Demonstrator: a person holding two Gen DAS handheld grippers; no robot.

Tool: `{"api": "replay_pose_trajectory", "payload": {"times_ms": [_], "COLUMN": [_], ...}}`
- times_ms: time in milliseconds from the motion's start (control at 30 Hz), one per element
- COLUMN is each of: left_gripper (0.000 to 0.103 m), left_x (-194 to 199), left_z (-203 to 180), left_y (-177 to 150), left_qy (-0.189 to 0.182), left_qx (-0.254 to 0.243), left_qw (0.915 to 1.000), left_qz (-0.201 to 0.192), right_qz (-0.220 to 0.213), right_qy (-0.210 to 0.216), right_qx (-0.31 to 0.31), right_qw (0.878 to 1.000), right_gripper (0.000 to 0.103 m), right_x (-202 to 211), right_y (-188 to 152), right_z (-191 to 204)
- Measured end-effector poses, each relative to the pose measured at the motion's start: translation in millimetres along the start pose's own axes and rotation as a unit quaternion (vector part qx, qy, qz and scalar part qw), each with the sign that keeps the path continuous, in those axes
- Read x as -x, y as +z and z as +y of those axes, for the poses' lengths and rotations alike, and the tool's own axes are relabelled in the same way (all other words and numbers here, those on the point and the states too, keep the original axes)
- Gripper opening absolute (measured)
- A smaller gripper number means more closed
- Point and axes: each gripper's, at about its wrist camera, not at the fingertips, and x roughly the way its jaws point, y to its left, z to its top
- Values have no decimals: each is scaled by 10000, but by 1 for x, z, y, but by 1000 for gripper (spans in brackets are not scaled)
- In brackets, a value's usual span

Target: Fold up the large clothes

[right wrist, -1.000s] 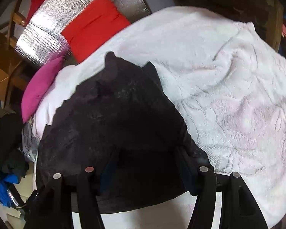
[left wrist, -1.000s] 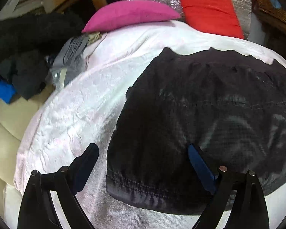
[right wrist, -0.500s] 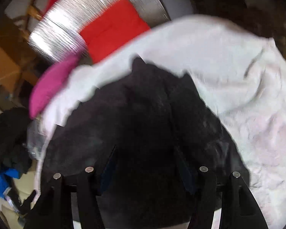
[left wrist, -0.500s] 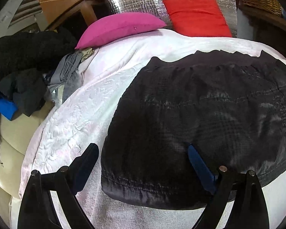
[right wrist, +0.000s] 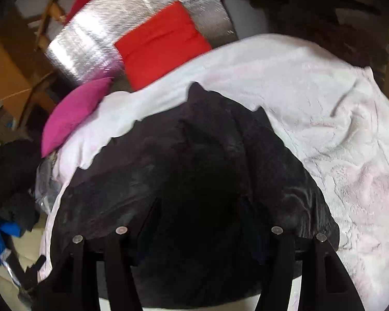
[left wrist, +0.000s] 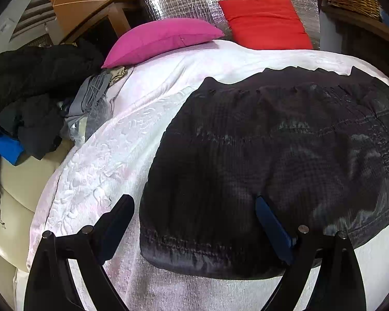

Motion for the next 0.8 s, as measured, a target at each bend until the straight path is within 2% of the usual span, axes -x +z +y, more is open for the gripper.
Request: {"api": "replay_pose_trajectory", "payload": {"times_ms": [133, 300, 400, 467, 600, 667, 733, 800], "left_gripper": [94, 94, 94, 94, 95, 95, 95, 96], "left_x": [1, 1, 16, 35, 97, 134, 167, 201], "left_z": [0, 0, 3, 5, 6, 4, 7, 13], "left_y": [-1, 0, 2, 2, -6, -12, -17, -22], "left_qy": [2, 8, 32, 92, 31, -52, 74, 13], "left_qx": [3, 26, 148, 265, 436, 378, 449, 572], "left_qw": [10000, 10000, 9999, 9995, 9971, 9958, 9932, 9895], "left_qz": [-1, 10, -69, -173, -619, -831, -1068, -1326], "right_qz": [-79, -91, -191, -282, -540, -691, -850, -1005], "right_qy": [98, 248, 241, 126, -305, -609, -853, -1019], "right_qx": [359, 342, 397, 565, 1112, 1493, 1779, 2047], "right_qw": [9993, 9991, 9987, 9979, 9919, 9845, 9767, 9683], "right_gripper": [65, 65, 65, 65, 65, 65, 65, 65], "right_x": [9, 15, 27, 42, 75, 101, 127, 154], "right_y": [-3, -3, -7, -17, -50, -76, -96, -113], "right_z": [13, 8, 12, 24, 49, 64, 75, 87]}}
